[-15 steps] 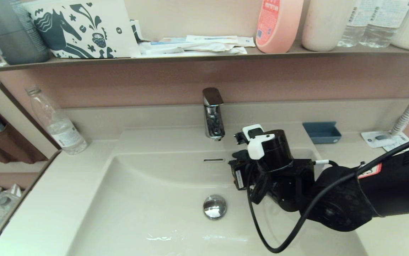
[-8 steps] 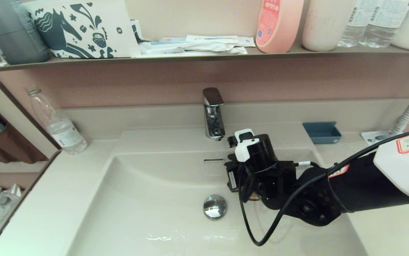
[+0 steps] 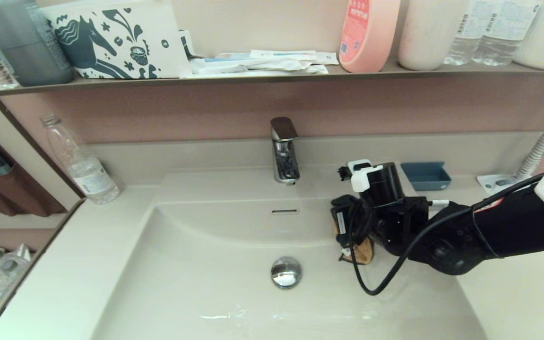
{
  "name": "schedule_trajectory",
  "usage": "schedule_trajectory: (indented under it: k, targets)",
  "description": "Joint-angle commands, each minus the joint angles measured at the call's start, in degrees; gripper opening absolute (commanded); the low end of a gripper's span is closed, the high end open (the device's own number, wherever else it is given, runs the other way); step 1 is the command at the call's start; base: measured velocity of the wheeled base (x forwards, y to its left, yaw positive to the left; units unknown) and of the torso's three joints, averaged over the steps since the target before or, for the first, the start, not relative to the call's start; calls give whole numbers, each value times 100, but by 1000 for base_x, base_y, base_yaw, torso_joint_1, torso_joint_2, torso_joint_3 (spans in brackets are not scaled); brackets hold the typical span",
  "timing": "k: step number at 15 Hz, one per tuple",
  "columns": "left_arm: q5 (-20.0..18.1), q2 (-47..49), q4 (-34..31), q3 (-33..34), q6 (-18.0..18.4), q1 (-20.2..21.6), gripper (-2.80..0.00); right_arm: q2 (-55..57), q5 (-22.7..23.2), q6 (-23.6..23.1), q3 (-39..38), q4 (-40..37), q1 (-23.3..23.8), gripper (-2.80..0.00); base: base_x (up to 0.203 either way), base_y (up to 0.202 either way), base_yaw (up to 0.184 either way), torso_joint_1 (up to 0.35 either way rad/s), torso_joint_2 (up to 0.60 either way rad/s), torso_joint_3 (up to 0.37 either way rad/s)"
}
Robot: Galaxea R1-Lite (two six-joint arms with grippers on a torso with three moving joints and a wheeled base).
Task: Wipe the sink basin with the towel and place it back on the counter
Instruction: Wipe the sink
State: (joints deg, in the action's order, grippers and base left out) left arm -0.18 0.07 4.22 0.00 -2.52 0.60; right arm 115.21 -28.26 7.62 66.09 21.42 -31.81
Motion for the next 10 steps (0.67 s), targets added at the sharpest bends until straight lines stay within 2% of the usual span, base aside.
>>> schedule_trajectory:
  k: [1, 6, 10]
  targets:
    - [1, 1, 9, 0, 6, 2, -280, -288, -17, 3, -188, 64, 213, -280, 0, 0, 0, 0, 0, 0]
    - [1, 1, 5, 0, -1, -6, -280, -965, 234, 2, -885, 66, 744, -280, 0, 0, 0, 0, 0, 0]
    - [1, 1, 2, 0, 5, 2, -280, -1580, 417, 3, -1063, -186, 995, -280, 0, 0, 0, 0, 0, 0]
